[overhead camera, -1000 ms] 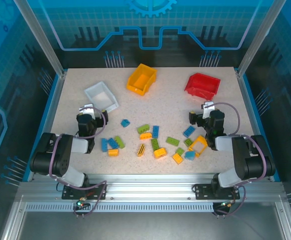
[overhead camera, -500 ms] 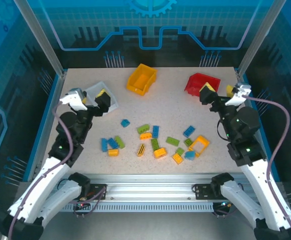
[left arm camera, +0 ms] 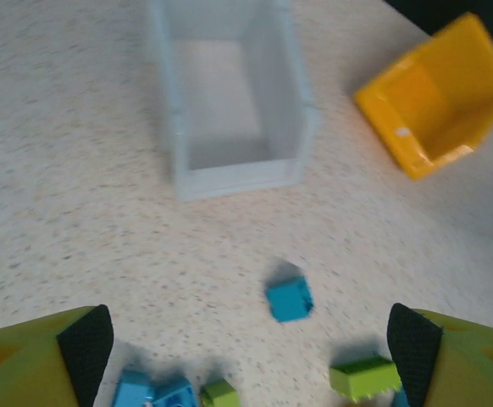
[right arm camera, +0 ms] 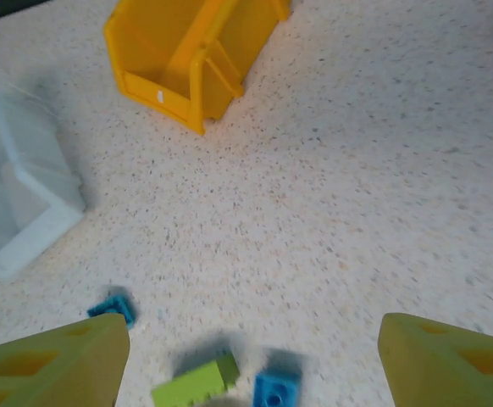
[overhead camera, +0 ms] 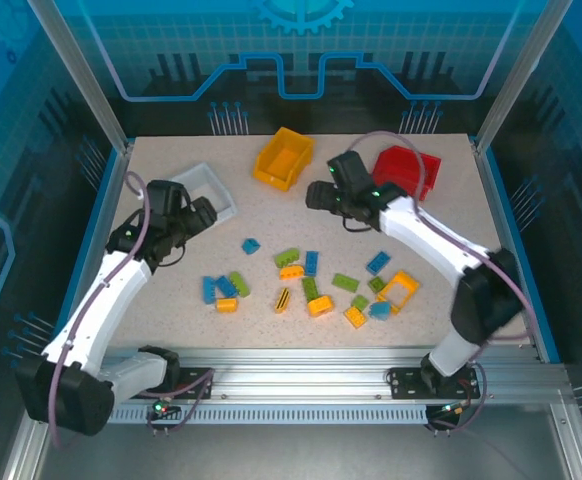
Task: Sort the legos into containers by color
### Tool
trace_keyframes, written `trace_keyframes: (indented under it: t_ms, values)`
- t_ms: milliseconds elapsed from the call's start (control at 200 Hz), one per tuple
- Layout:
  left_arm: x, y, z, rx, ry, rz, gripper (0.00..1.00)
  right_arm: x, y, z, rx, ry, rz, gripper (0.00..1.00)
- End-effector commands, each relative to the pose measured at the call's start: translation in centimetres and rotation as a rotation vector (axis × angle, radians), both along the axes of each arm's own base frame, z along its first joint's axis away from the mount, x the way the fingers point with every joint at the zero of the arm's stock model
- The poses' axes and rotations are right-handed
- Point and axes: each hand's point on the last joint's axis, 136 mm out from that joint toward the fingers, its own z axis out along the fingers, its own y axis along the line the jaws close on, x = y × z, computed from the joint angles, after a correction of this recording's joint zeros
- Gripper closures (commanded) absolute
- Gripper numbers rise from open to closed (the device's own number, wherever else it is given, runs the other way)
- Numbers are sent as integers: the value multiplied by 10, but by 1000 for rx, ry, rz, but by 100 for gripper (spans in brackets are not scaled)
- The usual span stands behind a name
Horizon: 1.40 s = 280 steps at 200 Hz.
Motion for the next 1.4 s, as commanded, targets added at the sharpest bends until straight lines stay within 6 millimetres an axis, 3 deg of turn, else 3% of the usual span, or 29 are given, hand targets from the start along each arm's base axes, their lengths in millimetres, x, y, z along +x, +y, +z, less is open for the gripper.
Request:
trace_keyframes:
  t_ms: [0,185,295,350,365,410,695,790,950,1145,1235,1396]
  values:
    - [-2,11,-29,-56,117,45,14,30,23,-6,32,29,4,20]
    - [28,31,-52,-47,145,97,18,90,47,-47,50,71,1,20]
    - [45,39,-63,-44,143,116,19,119,52,-66,69,82,-13,20]
    - [53,43,-66,-40,140,121,20,132,54,-62,94,65,-14,20]
    - [55,44,-68,-39,139,121,20,136,55,-73,90,77,-16,20]
    - [60,47,-71,-31,143,127,20,147,56,-78,100,76,-17,20]
    - [80,69,-98,34,189,153,23,189,52,-124,99,121,-64,30]
    - [89,73,-100,59,187,143,23,194,50,-128,102,108,-69,34]
    - [104,77,-106,105,203,113,26,191,41,-123,45,103,-92,49]
    - [113,86,-113,186,233,90,30,173,16,-107,-99,109,-125,79]
    - [118,88,-120,208,250,73,36,162,8,-94,-151,93,-118,88]
    - [137,77,-124,174,233,7,58,136,-7,-81,-241,84,-97,95]
